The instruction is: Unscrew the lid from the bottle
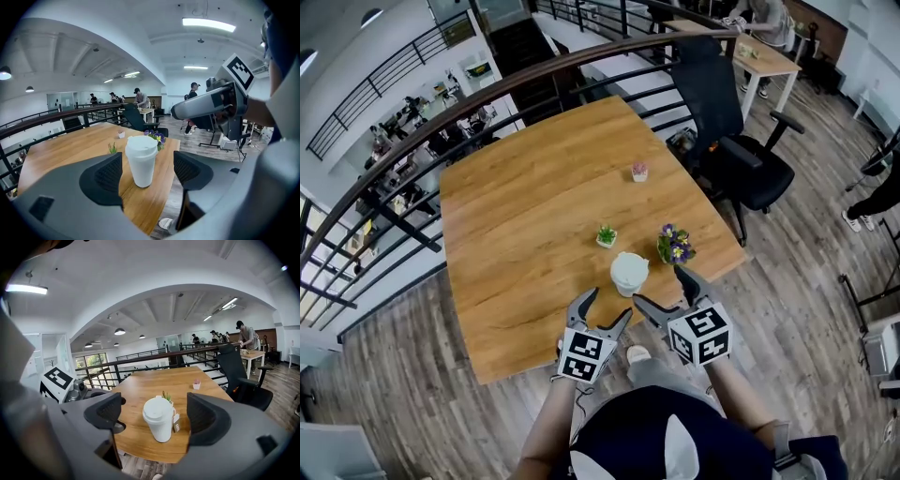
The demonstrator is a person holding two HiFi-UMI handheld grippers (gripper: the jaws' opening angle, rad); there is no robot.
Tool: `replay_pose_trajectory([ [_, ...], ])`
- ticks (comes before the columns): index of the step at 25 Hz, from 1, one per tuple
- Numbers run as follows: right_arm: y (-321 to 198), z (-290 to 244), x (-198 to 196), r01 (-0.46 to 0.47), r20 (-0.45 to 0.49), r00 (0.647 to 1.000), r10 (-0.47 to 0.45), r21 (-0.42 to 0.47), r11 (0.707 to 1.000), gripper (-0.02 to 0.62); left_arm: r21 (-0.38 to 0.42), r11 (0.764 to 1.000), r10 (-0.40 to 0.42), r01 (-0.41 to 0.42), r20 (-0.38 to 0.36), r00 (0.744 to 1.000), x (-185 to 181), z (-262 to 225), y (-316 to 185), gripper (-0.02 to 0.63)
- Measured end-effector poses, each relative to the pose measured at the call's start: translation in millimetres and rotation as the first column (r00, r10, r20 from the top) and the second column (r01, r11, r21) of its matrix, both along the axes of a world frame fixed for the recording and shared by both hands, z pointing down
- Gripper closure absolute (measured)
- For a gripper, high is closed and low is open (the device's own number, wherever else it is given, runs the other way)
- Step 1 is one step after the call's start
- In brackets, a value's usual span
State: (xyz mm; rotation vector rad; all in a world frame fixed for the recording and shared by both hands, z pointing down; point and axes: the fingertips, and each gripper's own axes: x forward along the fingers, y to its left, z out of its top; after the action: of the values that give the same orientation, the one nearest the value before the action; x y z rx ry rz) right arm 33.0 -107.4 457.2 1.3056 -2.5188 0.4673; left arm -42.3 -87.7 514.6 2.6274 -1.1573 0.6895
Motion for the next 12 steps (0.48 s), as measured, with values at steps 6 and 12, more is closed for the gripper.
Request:
replay_pose_trajectory([
  [6,-21,16,-10,0.069,-0.04,0.997,-0.07,-0.022,0.997,0.172,-0.028,0.999,-0.019,0.021,0.048,0.999,3,30,-21,0.278],
  [12,-33,40,-27,0.204,-0.098,0.972,-0.213,-0.089,0.975,0.169,-0.09,0.995,-0.03,0.036,0.072,0.997,7,60,-31,0.278],
])
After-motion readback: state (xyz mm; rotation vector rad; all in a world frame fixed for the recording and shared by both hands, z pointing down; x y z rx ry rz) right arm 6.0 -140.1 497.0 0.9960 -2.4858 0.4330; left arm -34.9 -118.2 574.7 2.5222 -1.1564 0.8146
